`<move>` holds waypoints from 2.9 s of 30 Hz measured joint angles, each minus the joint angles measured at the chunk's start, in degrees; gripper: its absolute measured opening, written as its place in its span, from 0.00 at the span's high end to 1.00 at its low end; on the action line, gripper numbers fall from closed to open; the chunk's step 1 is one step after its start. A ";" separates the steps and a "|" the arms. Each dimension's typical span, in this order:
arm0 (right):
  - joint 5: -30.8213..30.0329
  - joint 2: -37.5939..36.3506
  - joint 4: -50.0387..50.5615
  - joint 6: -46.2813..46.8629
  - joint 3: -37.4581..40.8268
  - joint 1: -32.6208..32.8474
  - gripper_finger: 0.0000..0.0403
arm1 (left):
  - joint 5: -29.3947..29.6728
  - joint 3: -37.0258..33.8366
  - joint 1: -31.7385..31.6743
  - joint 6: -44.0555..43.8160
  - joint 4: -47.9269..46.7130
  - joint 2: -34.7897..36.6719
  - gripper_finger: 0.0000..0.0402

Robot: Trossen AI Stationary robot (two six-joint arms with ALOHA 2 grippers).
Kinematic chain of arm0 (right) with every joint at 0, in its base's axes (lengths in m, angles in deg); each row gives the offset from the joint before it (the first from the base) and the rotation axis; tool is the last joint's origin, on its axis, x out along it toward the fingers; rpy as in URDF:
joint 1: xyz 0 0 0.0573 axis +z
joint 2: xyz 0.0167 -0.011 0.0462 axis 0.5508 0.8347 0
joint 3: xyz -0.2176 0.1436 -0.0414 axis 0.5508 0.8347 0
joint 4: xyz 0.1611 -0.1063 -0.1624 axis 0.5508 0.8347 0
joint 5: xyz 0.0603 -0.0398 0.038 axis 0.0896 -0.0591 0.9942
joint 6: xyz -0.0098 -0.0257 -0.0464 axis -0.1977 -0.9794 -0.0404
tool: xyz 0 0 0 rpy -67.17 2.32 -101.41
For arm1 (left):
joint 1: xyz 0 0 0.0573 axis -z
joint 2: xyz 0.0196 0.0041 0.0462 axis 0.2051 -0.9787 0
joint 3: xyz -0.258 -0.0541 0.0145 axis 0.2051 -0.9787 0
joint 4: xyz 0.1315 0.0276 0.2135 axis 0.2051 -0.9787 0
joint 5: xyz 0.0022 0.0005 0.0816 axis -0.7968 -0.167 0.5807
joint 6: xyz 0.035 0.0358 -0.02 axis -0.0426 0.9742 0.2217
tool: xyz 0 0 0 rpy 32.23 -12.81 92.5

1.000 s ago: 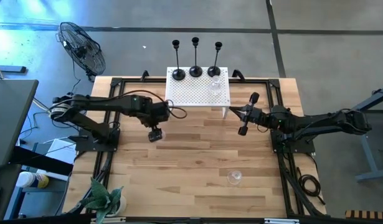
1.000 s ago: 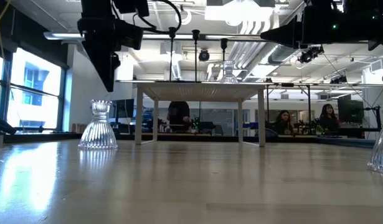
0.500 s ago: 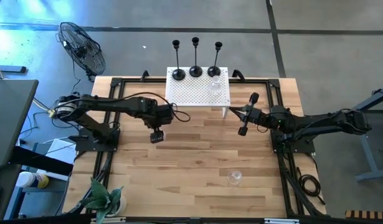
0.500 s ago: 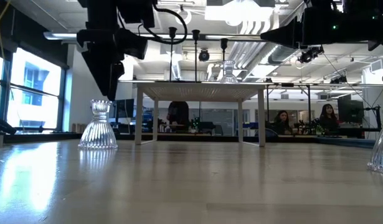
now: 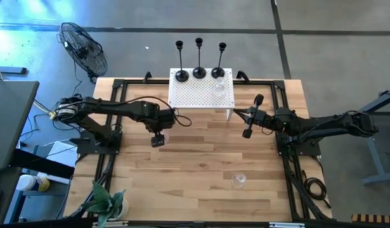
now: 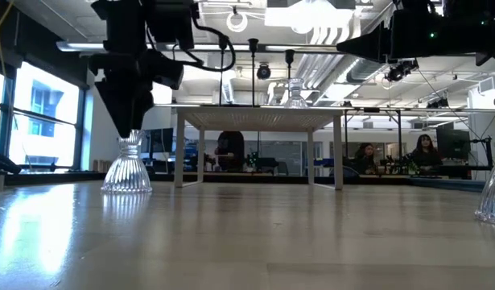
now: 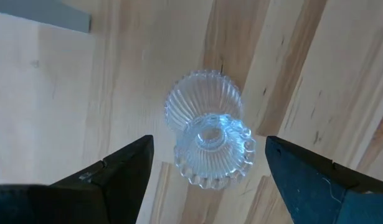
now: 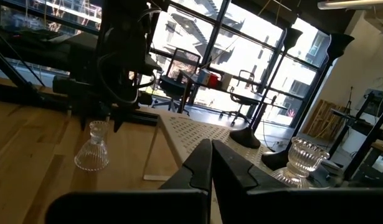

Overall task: Pick & Place candle stick holders
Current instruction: Put the top transparent glass candle holder aligned with the black candle holder on the shelf

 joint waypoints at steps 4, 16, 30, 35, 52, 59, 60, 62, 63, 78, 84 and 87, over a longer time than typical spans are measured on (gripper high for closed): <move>0.01 0.00 -0.04 0.00 0.00 0.00 1.00 | 0.08 -0.39 0.00 -0.21 0.65 0.00 0.25; 0.00 0.00 -0.21 -0.02 0.00 0.00 1.00 | -0.08 -0.39 0.00 -1.53 1.88 0.00 0.46; 0.00 0.00 -0.22 -0.07 0.00 0.01 1.00 | -1.96 2.78 0.00 -1.76 -2.33 0.00 0.51; 0.00 0.00 -0.22 -0.22 0.00 0.00 1.00 | -1.95 9.37 0.00 -1.37 -7.97 0.00 0.53; 0.04 0.02 -0.68 -0.22 0.00 0.00 1.00 | 0.17 40.00 -7.77 -2.12 -15.45 0.00 0.53; 1.28 0.02 -1.97 -0.80 0.00 -0.01 1.00 | -5.37 42.58 -17.87 -2.80 -12.71 0.04 0.53; 1.41 0.02 -2.13 -1.05 0.00 0.01 1.00 | -6.25 42.58 -19.09 -2.59 -12.12 0.02 0.53; 1.49 0.02 -2.28 -1.43 0.00 0.00 1.00 | -7.76 42.61 -20.62 -1.91 -10.47 -0.61 0.53; 1.50 0.02 -2.42 -1.52 0.00 0.01 1.00 | -8.47 42.62 -21.03 -1.71 -9.51 -1.06 0.53; 1.53 0.02 -3.48 -2.97 0.00 -0.01 1.00 | -8.33 42.55 -22.49 3.63 -6.47 -10.62 0.54; 1.53 0.02 -3.44 -2.99 0.00 -0.01 1.00 | -4.21 42.55 -22.99 6.21 -4.51 -11.28 0.54; 1.53 0.02 -3.44 -2.99 0.00 -0.01 1.00 | -3.82 42.55 -23.07 6.41 -4.17 -11.30 0.54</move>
